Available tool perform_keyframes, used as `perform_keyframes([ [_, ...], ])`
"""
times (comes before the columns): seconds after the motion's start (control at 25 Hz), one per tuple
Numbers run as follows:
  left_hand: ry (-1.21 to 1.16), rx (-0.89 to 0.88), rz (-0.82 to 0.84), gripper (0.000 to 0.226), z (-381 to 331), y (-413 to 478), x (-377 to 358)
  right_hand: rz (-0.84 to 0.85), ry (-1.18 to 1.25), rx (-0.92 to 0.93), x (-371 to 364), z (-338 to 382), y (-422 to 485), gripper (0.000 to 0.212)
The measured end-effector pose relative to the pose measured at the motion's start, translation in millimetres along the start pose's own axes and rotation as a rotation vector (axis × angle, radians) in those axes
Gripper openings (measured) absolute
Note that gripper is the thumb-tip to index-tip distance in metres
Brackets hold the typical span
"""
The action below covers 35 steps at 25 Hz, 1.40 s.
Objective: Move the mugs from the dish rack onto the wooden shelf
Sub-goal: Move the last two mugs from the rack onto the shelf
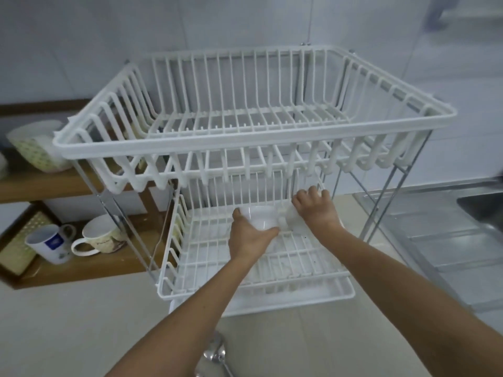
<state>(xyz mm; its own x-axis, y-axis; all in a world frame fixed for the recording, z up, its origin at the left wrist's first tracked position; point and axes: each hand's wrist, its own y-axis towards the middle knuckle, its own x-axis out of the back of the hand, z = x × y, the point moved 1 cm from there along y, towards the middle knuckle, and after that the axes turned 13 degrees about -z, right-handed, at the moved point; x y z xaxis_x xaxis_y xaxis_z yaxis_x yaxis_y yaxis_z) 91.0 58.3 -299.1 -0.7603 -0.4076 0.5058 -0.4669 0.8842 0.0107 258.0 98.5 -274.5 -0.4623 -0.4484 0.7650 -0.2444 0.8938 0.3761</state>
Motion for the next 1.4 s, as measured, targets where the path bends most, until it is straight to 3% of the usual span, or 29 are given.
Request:
perform_keyframes([
  [0.04,-0.037,-0.046,0.011,0.099,-2,-4,13,-0.090,0.031,0.029,-10,0,-4,0.047],
  [0.12,-0.126,-0.131,0.075,0.083,-3,-15,42,-0.063,0.235,-0.043,-7,-6,-16,0.068],
  [0.2,-0.205,-0.220,0.180,0.087,0,-32,70,-0.068,0.455,-0.267,1,-5,-31,0.080],
  [0.36,-0.297,-0.390,0.307,0.103,23,-60,121,-0.177,1.186,-0.736,28,17,-81,0.087],
  [0.64,-0.402,-0.496,0.264,0.107,90,-63,221,-0.335,1.757,-0.742,121,90,-139,0.078],
  [0.8,-0.390,-0.524,0.121,0.110,139,-58,282,-0.447,1.853,-0.719,184,147,-154,0.081],
  [1.0,-0.337,-0.437,-0.039,0.105,178,-21,344,-0.444,1.863,-0.624,249,213,-140,0.087],
  [1.16,-0.270,-0.368,-0.133,0.104,190,16,360,-0.453,1.807,-0.607,297,256,-88,0.084],
  [1.4,-0.232,-0.288,-0.121,0.101,195,60,346,-0.468,1.777,-0.725,331,268,39,0.090],
])
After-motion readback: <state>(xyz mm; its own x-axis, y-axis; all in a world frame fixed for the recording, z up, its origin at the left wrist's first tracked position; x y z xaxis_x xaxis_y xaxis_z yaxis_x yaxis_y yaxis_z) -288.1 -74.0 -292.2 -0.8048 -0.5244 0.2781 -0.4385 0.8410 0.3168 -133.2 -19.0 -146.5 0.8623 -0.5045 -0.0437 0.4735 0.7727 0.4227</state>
